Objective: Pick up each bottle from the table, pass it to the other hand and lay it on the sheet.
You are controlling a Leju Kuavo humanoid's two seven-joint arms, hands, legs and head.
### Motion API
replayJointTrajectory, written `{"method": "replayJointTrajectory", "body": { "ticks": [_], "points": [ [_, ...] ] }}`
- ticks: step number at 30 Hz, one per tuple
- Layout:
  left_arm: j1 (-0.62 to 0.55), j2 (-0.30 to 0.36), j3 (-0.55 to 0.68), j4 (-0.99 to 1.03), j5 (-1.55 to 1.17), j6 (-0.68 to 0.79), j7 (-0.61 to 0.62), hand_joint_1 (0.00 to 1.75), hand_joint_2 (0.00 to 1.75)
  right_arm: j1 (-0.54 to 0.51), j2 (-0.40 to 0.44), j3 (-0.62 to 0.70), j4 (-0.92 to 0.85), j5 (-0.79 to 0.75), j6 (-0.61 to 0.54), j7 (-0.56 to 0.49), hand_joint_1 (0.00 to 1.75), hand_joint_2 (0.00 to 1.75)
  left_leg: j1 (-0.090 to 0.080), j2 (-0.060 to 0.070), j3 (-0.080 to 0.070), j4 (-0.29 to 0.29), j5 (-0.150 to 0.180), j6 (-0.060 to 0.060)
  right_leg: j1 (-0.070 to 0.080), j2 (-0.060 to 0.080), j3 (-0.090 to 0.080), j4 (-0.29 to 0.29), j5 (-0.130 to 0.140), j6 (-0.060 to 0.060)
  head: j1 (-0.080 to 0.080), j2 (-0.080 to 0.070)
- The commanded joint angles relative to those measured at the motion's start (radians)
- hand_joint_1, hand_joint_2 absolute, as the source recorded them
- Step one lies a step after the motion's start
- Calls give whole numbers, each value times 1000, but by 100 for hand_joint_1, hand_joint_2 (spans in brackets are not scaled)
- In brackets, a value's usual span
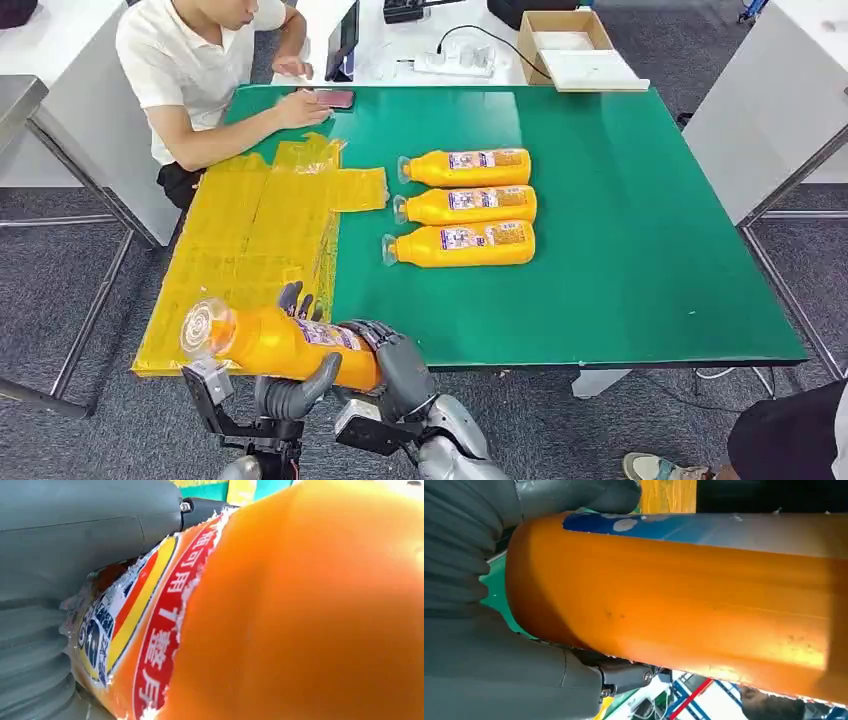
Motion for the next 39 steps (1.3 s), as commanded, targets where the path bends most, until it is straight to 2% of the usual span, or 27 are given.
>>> {"method": "replayJointTrajectory", "body": {
  "ticks": [1, 2, 3, 4, 5, 7, 8, 12, 20, 22, 27, 29, 31, 32, 33, 35, 36, 39],
  "points": [
    [-74, -21, -5, 38, 97, -48, 32, 0, 175, -36, 27, 194, 165, -8, 41, -37, 175, 175, 1, -1, 4, -1, -1, -2, 1, -2, 5, -1, -2, -2, 0, 0],
    [-72, -29, 1, 28, 112, -49, 25, 42, 175, -39, 31, 186, 178, -33, 50, -29, 175, 175, 2, -1, 6, -1, -2, -2, 2, -3, 7, -1, -3, -3, 0, 0],
    [-65, -32, 5, 10, 134, -64, 20, 175, 175, -43, 30, 191, 193, -42, 53, -28, 148, 175, 1, -1, 3, 0, -1, -2, 1, -3, 4, -1, -2, -2, 0, 0],
    [-59, -35, 12, -4, 152, -72, 19, 175, 175, -43, 29, 190, 199, -53, 65, -32, 52, 175, 1, -2, 5, 0, -2, -2, 2, -4, 6, 0, -3, -2, 0, 0],
    [-51, -36, 20, -25, 177, -88, 15, 175, 175, -43, 28, 188, 203, -64, 62, -46, 0, 175, 1, -1, 2, 0, 0, -1, 1, -2, 2, -1, -1, -1, 0, 0],
    [-38, -36, 32, -50, 221, -122, 19, 175, 175, -37, 27, 178, 201, -86, 61, -61, 0, 175, 1, -1, 2, 0, -1, -1, 1, -3, 2, -1, -1, -1, 0, 0],
    [-34, -41, 44, -60, 264, -154, 38, 175, 175, -34, 27, 175, 200, -97, 56, -71, 0, 0, 2, -1, 4, 0, -2, -2, 2, -4, 4, 0, -2, -2, 0, 0],
    [-44, -30, 63, -59, 250, -146, 37, 175, 175, -5, 18, 130, 187, -136, 3, -115, 0, 0, 1, -2, 3, 0, -1, -1, 2, -4, 4, -1, -2, -2, 0, 0],
    [-44, -27, 69, -54, 252, -146, 38, 175, 175, -2, 14, 129, 188, -137, 2, -120, 0, 0, 1, -1, 2, -1, -1, -1, 1, -4, 3, -1, -2, -2, 0, 0],
    [-49, -19, 78, -43, 188, -82, 18, 175, 175, 19, 14, 84, 167, -176, -26, -146, 0, 0, 1, -2, 3, 0, -1, -2, 2, -5, 4, -1, -2, -2, 0, 0],
    [-107, 84, 144, 27, -49, 112, -22, 175, 175, 138, -79, -11, -53, -288, -188, -151, 0, 0, 1, -5, 5, -2, 0, -2, 2, -7, 5, -2, -3, -2, 0, 0],
    [-122, 122, 164, 39, -175, 152, -13, 175, 175, 175, -123, -44, -143, -317, -282, -151, 0, 0, 1, -3, 6, -2, -1, -2, 2, -5, 6, -2, -3, -2, 0, 0],
    [-133, 145, 168, 40, -246, 155, -19, 175, 175, 196, -144, -71, -200, -329, -333, -151, 0, 0, 0, -2, 1, -2, 0, -1, 1, -3, 1, -1, -1, -1, 0, 0],
    [-148, 156, 174, 46, -321, 192, -11, 175, 175, 221, -150, -124, -264, -330, -347, -151, 0, 0, 1, -3, 4, -3, 0, -2, 1, -5, 4, -2, -2, -2, 0, 0],
    [-165, 165, 175, 60, -380, 223, 2, 175, 175, 238, -142, -183, -299, -301, -347, -151, 0, 0, 1, -5, 6, -3, -1, -2, 1, -7, 7, -2, -3, -3, 0, 0],
    [-227, 174, 168, 134, -594, 364, 13, 175, 175, 271, -115, -282, -394, -265, -347, -151, 0, 0, 0, -4, 0, -1, 0, -1, 0, -4, 1, 0, -1, -1, 0, 0],
    [-261, 174, 165, 177, -652, 385, 29, 175, 175, 280, -99, -331, -428, -246, -347, -151, 0, 0, 1, -2, 3, -1, -1, -2, 1, -4, 3, -1, -2, -2, 0, 0],
    [-389, 165, 153, 347, -843, 470, 69, 175, 175, 286, -59, -418, -518, -219, -347, -151, 0, 0, 0, -6, -1, -1, 1, -1, 0, -8, -1, 1, -1, -1, 1, 0]
  ]
}}
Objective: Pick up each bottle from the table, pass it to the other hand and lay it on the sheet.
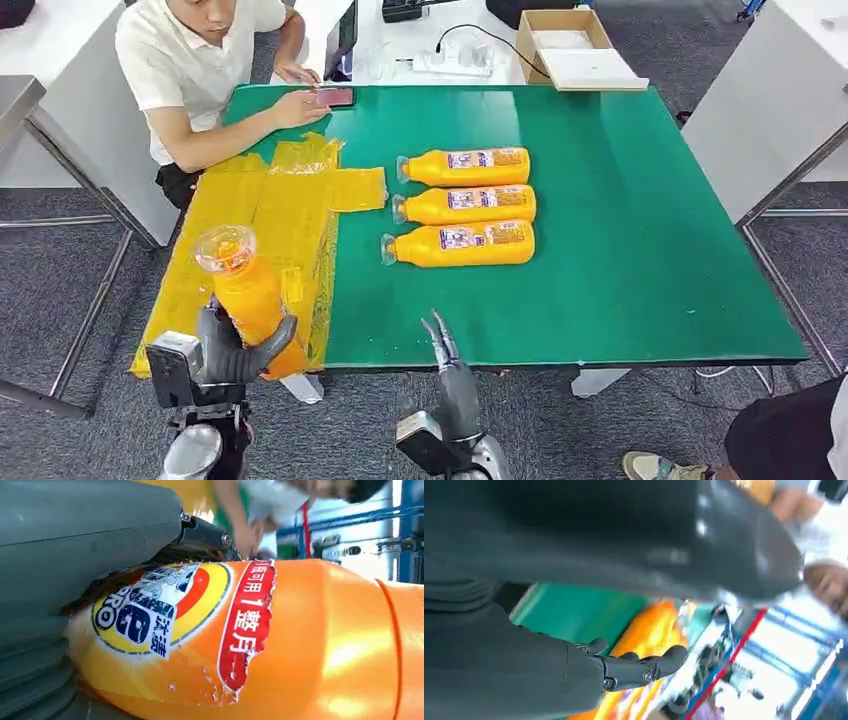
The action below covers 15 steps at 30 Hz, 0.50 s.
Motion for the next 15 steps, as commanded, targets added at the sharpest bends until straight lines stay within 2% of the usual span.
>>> {"method": "replayJointTrajectory", "body": {
  "ticks": [1, 4, 6, 8, 9, 11, 15],
  "points": [
    [-321, 51, 9, 405, -453, 234, 79, 175, 175, 104, 47, -369, -381, 85, -64, -32, 0, 0, 0, -11, 1, 0, 2, -2, 0, -12, 3, 1, -2, -2, 1, 0],
    [-434, 67, -40, 561, -628, 262, 174, 175, 175, 104, 64, -389, -425, 76, -64, -32, 0, 0, 0, -7, 1, 0, 1, -1, 0, -7, 4, 1, -1, -2, 0, 0],
    [-540, 79, -89, 725, -794, 259, 259, 175, 175, 90, 48, -346, -401, 45, -64, -32, 0, 0, 0, -8, 1, 0, 2, -1, 0, -8, 3, 1, 0, -1, 0, 0],
    [-663, 62, -138, 923, -930, 227, 314, 175, 175, 58, 34, -281, -343, 19, -64, -32, 0, 0, 1, -10, 2, 0, 4, -2, 1, -11, 5, 0, 0, -2, 0, 0],
    [-663, 62, -138, 923, -930, 227, 314, 175, 175, 58, 34, -281, -343, 19, -64, -32, 0, 0, 1, -9, 3, -1, 3, -2, 1, -9, 5, 0, 0, -1, 0, 0],
    [-738, 34, -176, 1067, -1011, 194, 358, 175, 175, 28, 29, -224, -295, -8, -64, -32, 0, 0, 1, -8, 4, -1, 3, -2, 2, -9, 7, 0, -1, -2, 1, 0],
    [-769, 20, -201, 1164, -1060, 118, 422, 175, 175, 4, 36, -181, -248, -17, -64, -32, 0, 0, 1, -2, 4, 0, 2, -2, 1, -3, 5, 1, 1, -1, 0, 0]
  ]
}}
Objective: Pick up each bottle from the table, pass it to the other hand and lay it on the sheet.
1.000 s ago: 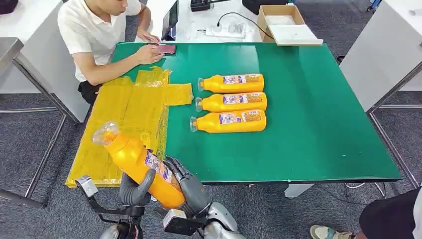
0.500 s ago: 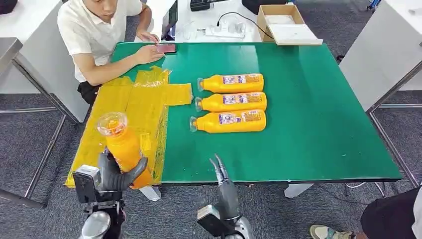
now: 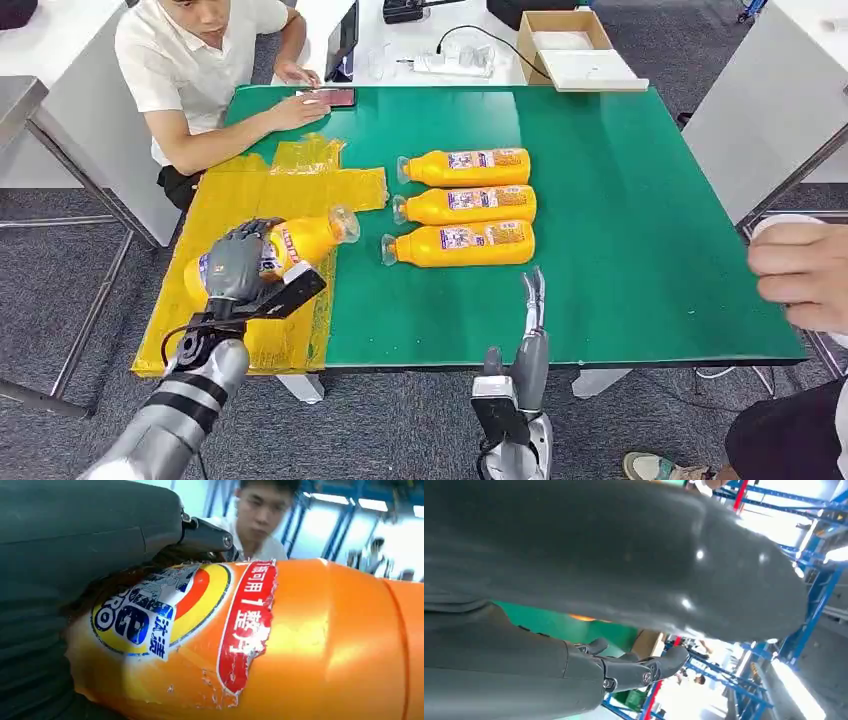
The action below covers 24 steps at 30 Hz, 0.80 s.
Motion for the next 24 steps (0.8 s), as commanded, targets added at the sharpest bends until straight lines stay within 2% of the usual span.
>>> {"method": "replayJointTrajectory", "body": {
  "ticks": [1, 6, 8, 12, 14, 17, 20, 22, 23, 24],
  "points": [
    [-269, -22, -143, 551, -112, -105, 105, 175, 175, -75, 0, 101, 95, -34, -63, -31, 0, 0, 1, 0, 3, -1, 0, -1, 1, -2, 3, -1, -1, -1, 0, 0],
    [-269, -22, -143, 551, -112, -105, 105, 175, 175, -75, 0, 101, 95, -34, -63, -31, 0, 0, 1, 2, 3, 0, -2, -2, 2, -1, 3, -1, -1, -2, 0, 0],
    [-275, -18, -156, 585, -146, -152, 154, 175, 175, -79, -10, 133, 108, -48, -63, -31, 0, 0, 1, 1, 3, 0, -2, -2, 2, -1, 3, 0, -2, -2, 0, 0],
    [-253, -9, -121, 603, -118, -192, 153, 175, 175, -75, 0, 121, 128, -49, -63, -31, 0, 0, 1, 3, 3, -1, -2, -1, 1, 1, 3, -1, -1, -2, 0, 0],
    [-241, -9, -108, 605, -106, -214, 136, 0, 175, -67, -5, 104, 134, -40, -63, -31, 0, 0, 1, 3, 4, -1, -2, -2, 1, 1, 4, -1, -1, -2, 0, 0],
    [-231, -23, -37, 584, -22, -286, 61, 0, 175, -64, -20, 105, 140, -35, -63, -31, 0, 0, 1, 2, 5, -2, -1, -2, 1, 1, 5, -2, -1, -2, 0, 0],
    [-222, -39, 75, 545, 145, -470, -119, 0, 175, -69, -38, 134, 142, -70, -62, -31, 0, 0, 1, 1, 5, -2, -1, -2, 1, 0, 6, -2, -1, -2, 0, 0],
    [-215, -35, 75, 514, 170, -526, -173, 0, 175, -74, -42, 143, 144, -70, -63, -31, 0, 0, 0, 1, 5, -2, -1, -1, 0, 0, 6, -2, -1, -1, 0, 0],
    [-214, -33, 71, 503, 177, -549, -196, 0, 0, -79, -41, 152, 149, -80, -62, -31, 0, 0, 1, 1, 8, -2, -1, -2, 1, 0, 8, -3, -1, -2, 0, 0],
    [-213, -32, 71, 495, 187, -569, -217, 0, 0, -80, -44, 159, 144, -85, -63, -31, 0, 0, 0, 0, 9, -2, -1, -1, 1, 0, 9, -2, -1, -2, 0, 0]
  ]
}}
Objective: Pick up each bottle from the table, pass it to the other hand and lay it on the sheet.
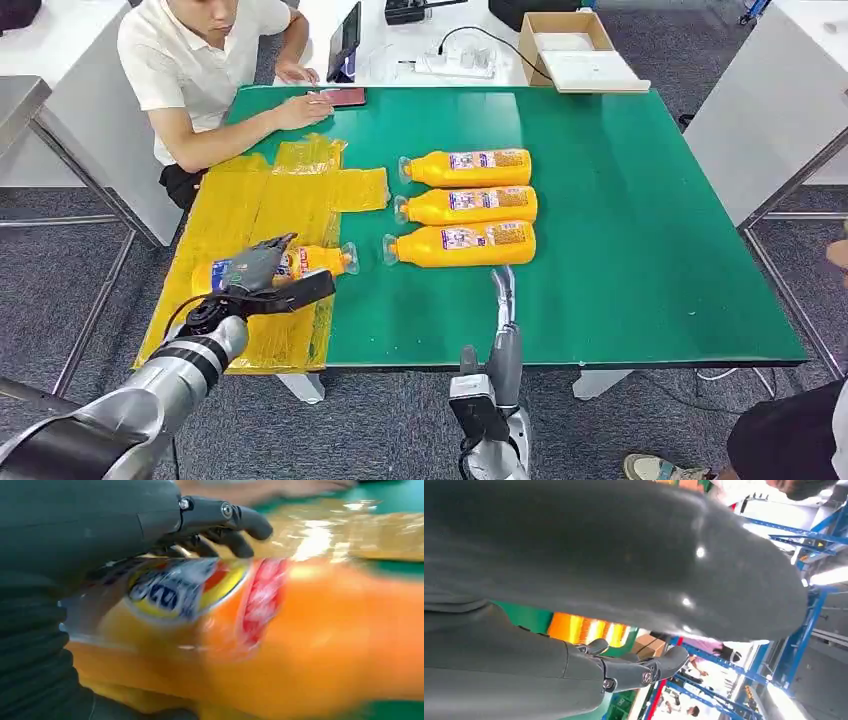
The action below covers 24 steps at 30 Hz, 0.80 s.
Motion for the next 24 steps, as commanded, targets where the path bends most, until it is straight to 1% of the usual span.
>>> {"method": "replayJointTrajectory", "body": {
  "ticks": [1, 2, 4, 6, 7, 8, 9, 10, 11, 12, 13, 14, 15, 16, 18, 19, 20, 21, 22, 24],
  "points": [
    [18, -14, 121, 8, 109, -205, -173, 0, 0, -39, -41, 61, 81, -35, -63, -31, 0, 0, 0, 0, 6, -1, 0, -1, 0, 0, 5, -1, 0, -1, 0, 0],
    [20, -8, 113, -13, 115, -219, -198, 0, 0, -45, -39, 67, 84, -34, -63, -31, 0, 0, 1, 2, 8, -2, -1, -1, 1, 1, 7, -2, 0, -2, 0, 0],
    [25, -6, 103, -35, 115, -205, -222, 0, 0, -44, -37, 60, 83, -32, -63, -31, 0, 0, 0, 0, 6, -1, 0, -1, 0, 0, 6, -1, 0, -1, 0, 0],
    [63, -15, 97, -124, 141, -78, -300, 0, 0, -38, -33, 36, 65, -3, -63, -31, 0, 0, 0, 0, 6, -2, 0, -1, 1, 0, 6, -2, 0, -1, 0, 0],
    [63, -15, 97, -124, 141, -78, -300, 0, 0, -38, -33, 36, 65, -3, -63, -31, 0, 0, 0, 0, 6, -1, 0, -1, 0, -1, 6, -1, 0, -1, 0, 0],
    [103, -26, 97, -200, 178, 41, -365, 0, 0, -35, -30, 15, 53, 55, -63, -31, 0, 0, 1, 1, 7, -1, -1, -1, 1, 0, 7, -2, 0, -2, 0, 0],
    [136, -46, 123, -268, 250, 140, -424, 0, 0, -36, -30, 4, 55, 93, -63, -31, 0, 0, 0, 0, 6, -2, 0, -1, 1, -1, 6, -1, 0, -1, 0, 0],
    [136, -46, 123, -268, 250, 140, -424, 0, 175, -36, -30, 4, 55, 93, -63, -31, 0, 0, 0, -2, 5, -1, 0, -1, 0, -2, 6, -1, -1, -1, 0, 0],
    [223, -111, 188, -451, 406, 338, -543, 0, 175, -41, -14, -61, 64, 238, -63, -31, 0, 0, 0, -2, 6, -1, -1, -1, 1, -3, 6, -1, -2, -1, 0, 0],
    [258, -131, 185, -541, 466, 367, -563, 0, 175, -53, -12, -83, 97, 314, -63, -31, 0, 0, 1, -3, 5, -1, -1, -1, 1, -4, 6, -1, -2, -1, 0, 0],
    [258, -131, 185, -541, 466, 367, -563, 0, 175, -53, -12, -83, 97, 314, -63, -31, 0, 0, 1, -3, 5, 0, -2, -1, 1, -4, 6, -1, -2, -1, 0, 0],
    [332, -133, 129, -733, 523, 487, -586, 0, 175, -74, -20, -114, 102, 386, -63, -31, 0, 0, 0, -3, 4, -1, -1, 0, 1, -4, 6, -1, -2, -1, 0, 0],
    [346, -132, 124, -770, 517, 505, -586, 0, 175, -78, -19, -123, 107, 403, -63, -31, 0, 0, 1, -2, 5, 0, -2, -1, 1, -4, 6, -1, -3, -1, 0, 0],
    [346, -132, 124, -770, 517, 505, -586, 0, 175, -78, -19, -123, 107, 403, -63, -31, 0, 0, 0, -1, 2, -1, -1, 0, 0, -2, 3, -1, -1, 0, 0, 0],
    [403, -160, 158, -913, 440, 505, -586, 0, 175, -113, -42, -130, 133, 415, -63, -31, 0, 0, 0, 0, 2, 0, -2, -1, 0, 0, 2, -1, -1, 0, 0, 0],
    [403, -160, 158, -913, 440, 505, -586, 0, 175, -113, -42, -130, 133, 415, -63, -31, 0, 0, 1, 2, 3, 1, -3, -1, 1, 1, 3, -1, -1, -1, 0, 0],
    [427, -158, 136, -952, 434, 505, -586, 0, 175, -135, -48, -152, 171, 458, -63, -31, 0, 0, 0, 0, 0, 0, -2, -1, 1, 0, 1, -1, -1, 0, 0, 0],
    [444, -155, 121, -984, 453, 505, -586, 0, 175, -155, -46, -195, 220, 534, -63, -31, 0, 175, 0, 1, 1, 0, -2, -1, 1, 0, 2, -1, -1, -1, 0, 0],
    [444, -155, 121, -984, 453, 505, -586, 0, 175, -155, -46, -195, 220, 534, -63, -31, 0, 175, 0, 0, 2, 0, -3, -1, 1, 0, 3, -1, -1, -1, 0, 0],
    [457, -158, 119, -996, 447, 505, -586, 0, 175, -167, -54, -193, 231, 524, -63, -31, 0, 175, 0, 0, 0, -1, -2, -1, 0, 0, 1, -2, 0, 0, 0, 0]
  ]
}}
